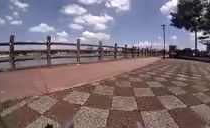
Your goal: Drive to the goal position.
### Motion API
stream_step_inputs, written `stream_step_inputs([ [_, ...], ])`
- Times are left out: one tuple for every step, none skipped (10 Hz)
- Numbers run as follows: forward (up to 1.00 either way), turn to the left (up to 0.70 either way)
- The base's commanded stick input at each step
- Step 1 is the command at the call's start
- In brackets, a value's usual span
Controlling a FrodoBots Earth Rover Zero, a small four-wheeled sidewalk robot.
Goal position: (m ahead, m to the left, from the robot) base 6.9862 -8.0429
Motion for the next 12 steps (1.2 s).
stream_step_inputs([
  [0.0, 0.0],
  [0.05, 0.0],
  [0.3, 0.0],
  [0.3, 0.0],
  [0.3, 0.0],
  [0.3, 0.0],
  [0.3, 0.0],
  [0.3, 0.0],
  [0.3, 0.0],
  [0.3, 0.0],
  [0.3, 0.0],
  [0.3, 0.0],
])
